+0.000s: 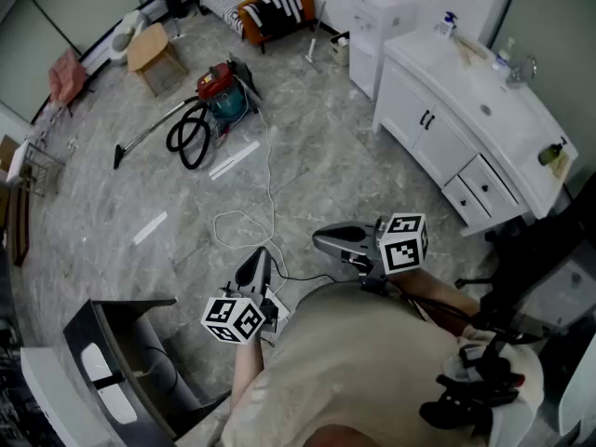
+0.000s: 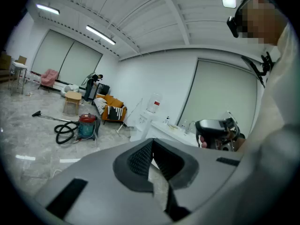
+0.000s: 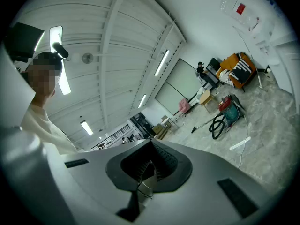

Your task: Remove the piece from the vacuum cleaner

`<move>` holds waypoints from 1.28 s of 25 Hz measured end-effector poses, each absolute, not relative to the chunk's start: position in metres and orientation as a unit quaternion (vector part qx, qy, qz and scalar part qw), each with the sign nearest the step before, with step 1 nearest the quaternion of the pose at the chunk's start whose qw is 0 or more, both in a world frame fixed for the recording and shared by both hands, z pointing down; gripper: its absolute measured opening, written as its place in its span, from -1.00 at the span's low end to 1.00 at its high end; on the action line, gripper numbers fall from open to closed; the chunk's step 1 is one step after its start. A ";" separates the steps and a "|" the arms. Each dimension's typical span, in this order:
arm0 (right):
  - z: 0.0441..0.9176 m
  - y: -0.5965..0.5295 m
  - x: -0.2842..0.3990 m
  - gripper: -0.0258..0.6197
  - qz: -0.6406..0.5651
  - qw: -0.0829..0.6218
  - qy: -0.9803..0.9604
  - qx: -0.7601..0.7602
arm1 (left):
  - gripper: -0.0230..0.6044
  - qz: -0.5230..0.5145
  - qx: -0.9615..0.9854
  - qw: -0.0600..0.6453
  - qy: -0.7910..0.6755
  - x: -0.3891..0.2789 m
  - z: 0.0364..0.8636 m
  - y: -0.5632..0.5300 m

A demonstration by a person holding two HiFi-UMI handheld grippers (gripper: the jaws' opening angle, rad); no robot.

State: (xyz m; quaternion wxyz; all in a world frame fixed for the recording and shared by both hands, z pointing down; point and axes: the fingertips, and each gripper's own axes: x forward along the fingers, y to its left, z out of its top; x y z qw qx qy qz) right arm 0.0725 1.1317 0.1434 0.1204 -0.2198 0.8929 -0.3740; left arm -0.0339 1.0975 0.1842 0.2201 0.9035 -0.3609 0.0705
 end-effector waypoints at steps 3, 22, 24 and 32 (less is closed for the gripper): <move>0.145 1.124 0.079 -0.92 -0.369 0.113 0.900 -0.202 | -0.92 0.057 0.900 0.216 -0.375 -0.023 0.188 1.098; 0.162 1.073 0.220 -0.92 -0.429 0.186 0.879 -0.093 | -0.92 0.106 0.884 0.214 -0.401 0.126 0.203 1.059; 0.167 1.074 0.227 -0.92 -0.430 0.171 0.884 -0.070 | -0.92 0.107 0.880 0.216 -0.409 0.138 0.206 1.058; 0.164 1.078 0.254 -0.92 -0.457 0.167 0.873 -0.031 | -0.92 0.138 0.879 0.226 -0.397 0.175 0.214 1.045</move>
